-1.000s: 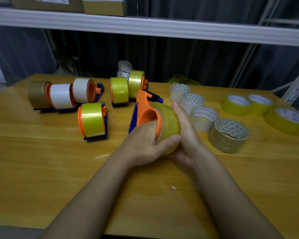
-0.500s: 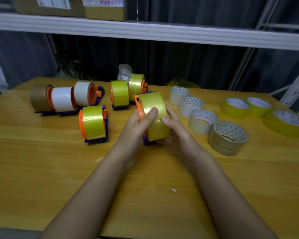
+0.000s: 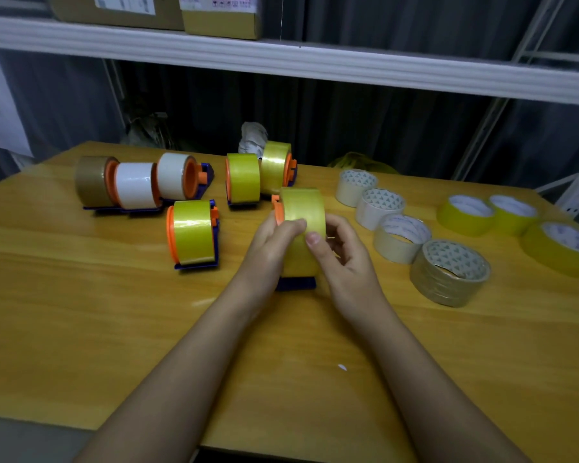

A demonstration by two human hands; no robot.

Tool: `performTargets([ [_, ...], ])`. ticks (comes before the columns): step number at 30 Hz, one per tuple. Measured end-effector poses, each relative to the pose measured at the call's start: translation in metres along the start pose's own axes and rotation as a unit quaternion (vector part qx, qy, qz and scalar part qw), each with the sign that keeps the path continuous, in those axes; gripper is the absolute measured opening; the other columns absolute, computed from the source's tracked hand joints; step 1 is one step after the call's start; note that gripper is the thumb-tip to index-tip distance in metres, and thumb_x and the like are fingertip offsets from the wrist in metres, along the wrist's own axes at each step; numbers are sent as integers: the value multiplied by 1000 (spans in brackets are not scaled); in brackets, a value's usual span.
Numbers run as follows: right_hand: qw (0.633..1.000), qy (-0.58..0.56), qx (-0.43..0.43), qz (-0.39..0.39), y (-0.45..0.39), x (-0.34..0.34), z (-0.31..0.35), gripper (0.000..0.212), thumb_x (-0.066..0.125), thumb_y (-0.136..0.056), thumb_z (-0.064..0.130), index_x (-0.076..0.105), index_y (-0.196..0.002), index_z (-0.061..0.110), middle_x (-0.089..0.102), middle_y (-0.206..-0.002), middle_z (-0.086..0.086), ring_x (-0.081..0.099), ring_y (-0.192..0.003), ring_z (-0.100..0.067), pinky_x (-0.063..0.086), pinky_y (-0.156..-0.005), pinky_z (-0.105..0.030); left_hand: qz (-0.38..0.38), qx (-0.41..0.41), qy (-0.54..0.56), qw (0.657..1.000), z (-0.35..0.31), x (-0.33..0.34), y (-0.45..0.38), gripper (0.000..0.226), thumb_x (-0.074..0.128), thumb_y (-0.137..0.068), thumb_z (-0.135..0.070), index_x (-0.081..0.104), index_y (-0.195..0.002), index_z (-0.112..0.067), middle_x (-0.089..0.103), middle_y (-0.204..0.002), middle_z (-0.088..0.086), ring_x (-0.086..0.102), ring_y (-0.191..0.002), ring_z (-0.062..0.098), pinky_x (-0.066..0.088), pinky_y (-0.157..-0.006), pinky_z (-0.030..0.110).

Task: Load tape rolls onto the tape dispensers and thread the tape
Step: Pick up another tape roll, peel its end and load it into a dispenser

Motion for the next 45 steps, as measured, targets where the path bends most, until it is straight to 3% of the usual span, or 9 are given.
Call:
performTargets([
  [9,999,-28,24,15,1,-5,4,40,67,-82,29,57,-119,17,61,-103,6,56,-85,0,48,-76,-16,-46,-25,-8,999,3,-1,-1,59,51,-67,-42,58,-105,4,58,-100,30,57,-95,42,47,-83,50],
  [15,996,-27,45,70,0,-5,-1,38,68,-85,22,53,-117,36,61,-112,0,58,-104,0,49,-88,-19,-84,-81,45,992,0,-4,-2,77,50,-61,-48,54,-107,12,53,-108,39,52,-103,52,42,-90,63],
  [18,999,5,19,50,2,-3,0,40,64,-90,13,48,-119,35,58,-103,12,55,-93,11,47,-87,-15,-68,-78,40,994,2,-4,-1,74,52,-60,-46,52,-106,13,56,-97,29,54,-93,43,43,-80,55],
  [22,999,29,8,27,2,-3,1,44,65,-88,22,45,-120,43,52,-101,11,56,-82,6,49,-78,-16,-49,-63,47,996,2,-3,0,54,52,-62,-38,57,-102,-2,53,-93,16,50,-87,31,39,-76,45],
  [28,1000,7,24,-6,3,-2,4,58,66,-73,41,46,-127,33,52,-94,7,60,-70,4,49,-64,-14,-48,-80,21,995,4,-5,2,65,52,-63,-46,54,-102,6,54,-97,17,52,-91,42,40,-87,66],
  [32,997,70,9,20,1,-10,0,85,81,-63,57,35,-133,47,45,-122,8,55,-102,3,50,-85,-19,-18,-61,19,998,3,-6,3,65,51,-65,-48,55,-98,8,59,-88,17,56,-84,39,45,-78,49],
  [36,981,172,-13,87,1,-16,-2,106,77,-56,62,13,-140,60,17,-149,17,20,-141,-5,28,-109,-24,32,-45,63,997,1,-8,2,43,49,-76,-35,59,-98,0,67,-76,8,64,-69,20,52,-63,29],
  [39,977,196,-27,83,1,-18,0,114,85,-61,50,8,-144,54,11,-155,19,13,-144,-5,24,-113,-31,43,-51,75,995,1,-9,1,45,50,-71,-39,61,-90,0,65,-74,9,62,-65,19,51,-61,28],
  [45,973,222,-25,66,5,-21,6,108,88,-60,46,16,-140,54,27,-136,27,30,-131,3,30,-97,-13,72,-90,102,988,0,-8,4,41,38,-75,-32,61,-85,1,64,-71,9,59,-63,19,50,-61,28],
])
Point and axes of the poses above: each hand's wrist, its own y-axis away from the middle knuckle, its own x-axis out of the palm, z = x × y, the point moved 1 cm from there along -y, towards the middle knuckle
